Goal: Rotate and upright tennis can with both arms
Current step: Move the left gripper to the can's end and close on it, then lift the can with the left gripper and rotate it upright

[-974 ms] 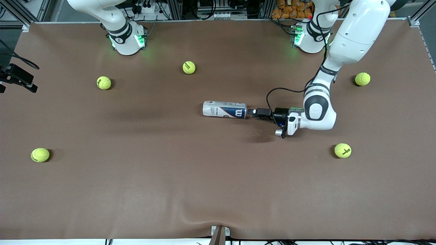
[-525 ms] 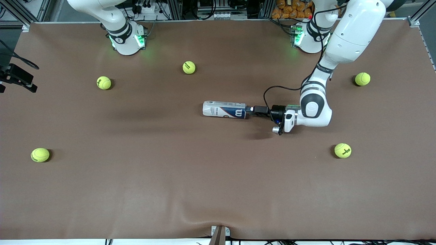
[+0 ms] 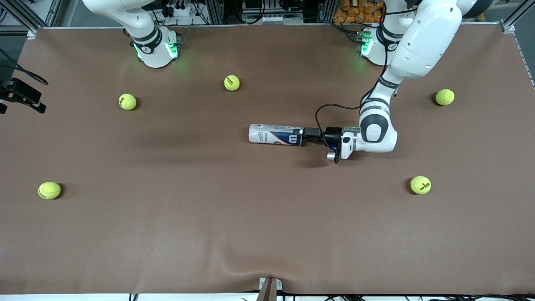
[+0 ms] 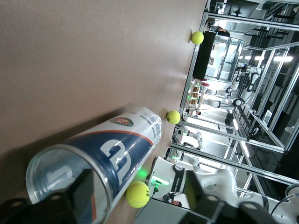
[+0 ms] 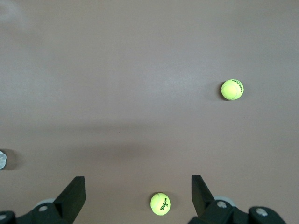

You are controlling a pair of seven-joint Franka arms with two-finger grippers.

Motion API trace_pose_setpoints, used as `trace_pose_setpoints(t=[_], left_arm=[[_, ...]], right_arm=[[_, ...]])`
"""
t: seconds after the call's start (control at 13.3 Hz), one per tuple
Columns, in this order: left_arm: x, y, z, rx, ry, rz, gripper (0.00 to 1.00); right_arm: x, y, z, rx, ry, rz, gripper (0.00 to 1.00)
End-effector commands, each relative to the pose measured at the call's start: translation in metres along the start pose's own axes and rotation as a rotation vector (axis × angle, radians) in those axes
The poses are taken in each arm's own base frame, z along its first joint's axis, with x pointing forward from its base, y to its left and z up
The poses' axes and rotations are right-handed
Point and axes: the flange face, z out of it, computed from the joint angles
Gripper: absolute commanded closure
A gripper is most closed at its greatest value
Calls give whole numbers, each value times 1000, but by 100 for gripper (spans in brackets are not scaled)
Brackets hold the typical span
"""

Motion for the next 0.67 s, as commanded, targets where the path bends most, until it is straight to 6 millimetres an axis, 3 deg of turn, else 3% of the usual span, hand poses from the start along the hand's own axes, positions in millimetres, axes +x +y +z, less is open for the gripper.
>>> trace_pose_setpoints(t=[0.0, 0.45, 0.6], left_arm=[[0, -2, 0, -5, 27, 19, 100], [6, 9, -8, -6, 37, 41, 100], [14, 42, -9, -16, 43, 37, 100]], right_arm=[[-5, 2, -6, 15, 1, 7, 0], [-4, 1, -6, 15, 2, 5, 0], [-4, 0, -6, 15, 2, 4, 0]])
